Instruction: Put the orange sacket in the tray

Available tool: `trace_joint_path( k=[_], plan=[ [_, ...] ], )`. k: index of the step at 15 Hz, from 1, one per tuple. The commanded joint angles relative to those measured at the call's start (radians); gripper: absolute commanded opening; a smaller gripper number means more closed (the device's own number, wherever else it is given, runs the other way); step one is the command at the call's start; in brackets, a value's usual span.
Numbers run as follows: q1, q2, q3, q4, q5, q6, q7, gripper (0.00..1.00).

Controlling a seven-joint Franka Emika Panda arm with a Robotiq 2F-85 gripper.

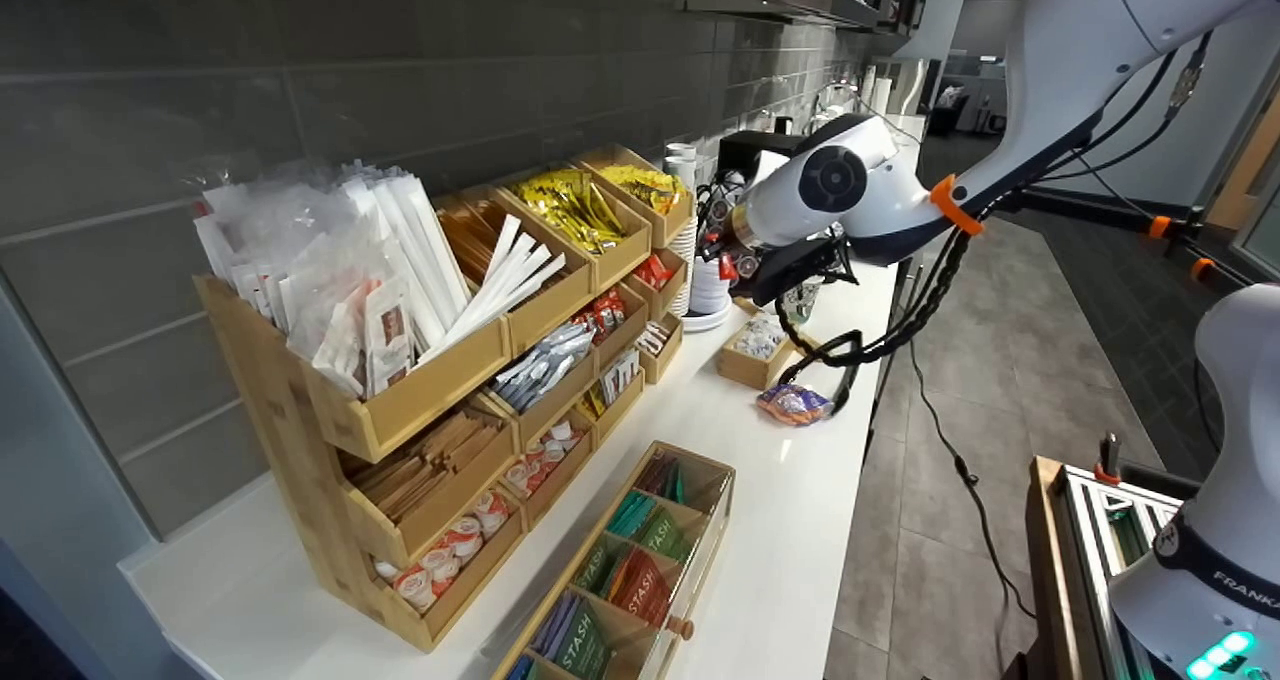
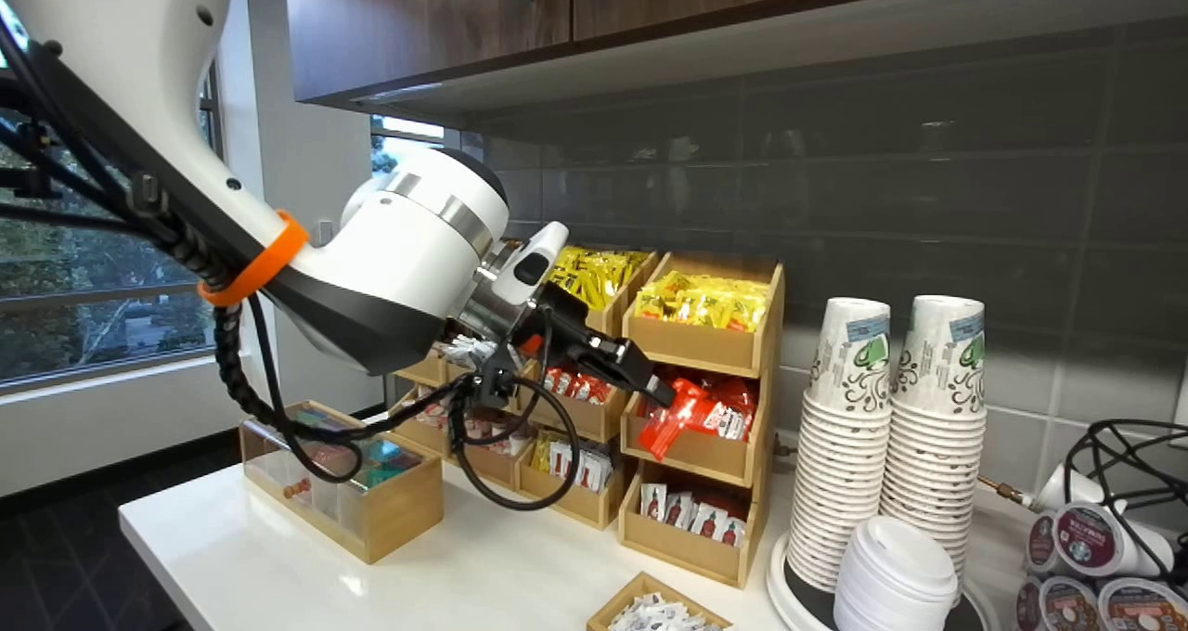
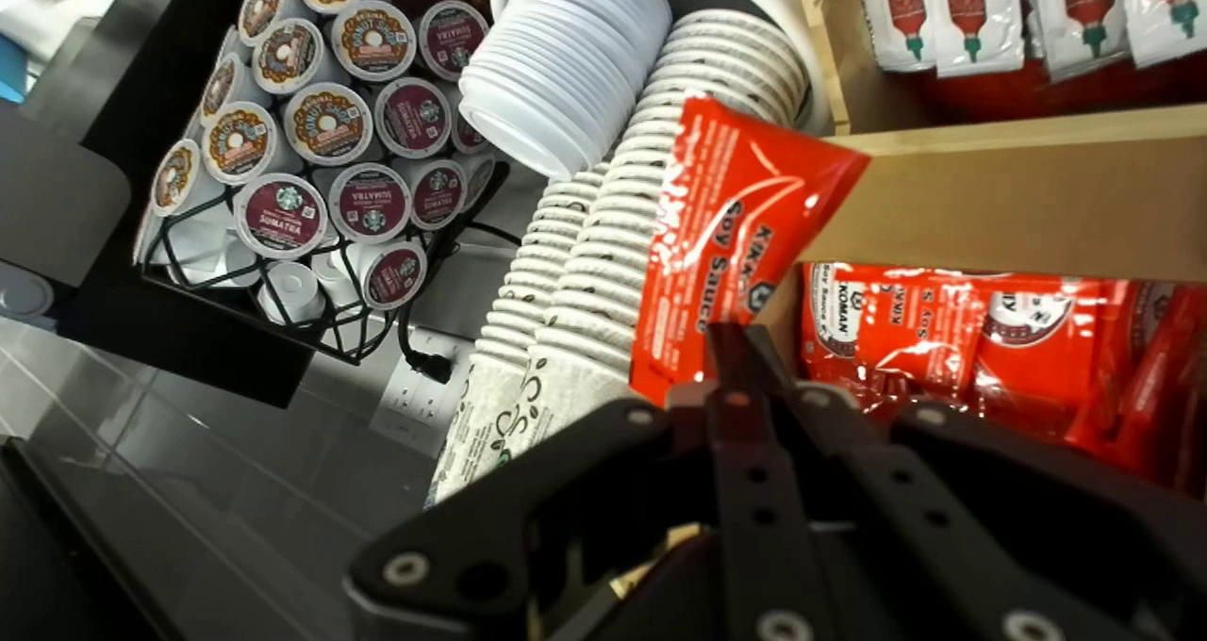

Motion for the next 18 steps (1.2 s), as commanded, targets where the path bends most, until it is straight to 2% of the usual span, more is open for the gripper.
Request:
trace_joint_path(
  k=[1, 5, 14, 18],
  plan=[
    [0.004, 0.039, 0.009, 0.022, -0.04, 0.012, 0.011, 0.0],
    [-0.005, 0.072, 0.018, 0.047, -0.064, 0.034, -0.009, 0.0],
    [-0.037, 0.182, 0.031, 0.145, -0.221, 0.141, -0.013, 0.0],
    [-0.041, 0.225, 0.035, 0.182, -0.266, 0.119, 0.019, 0.0]
  ],
)
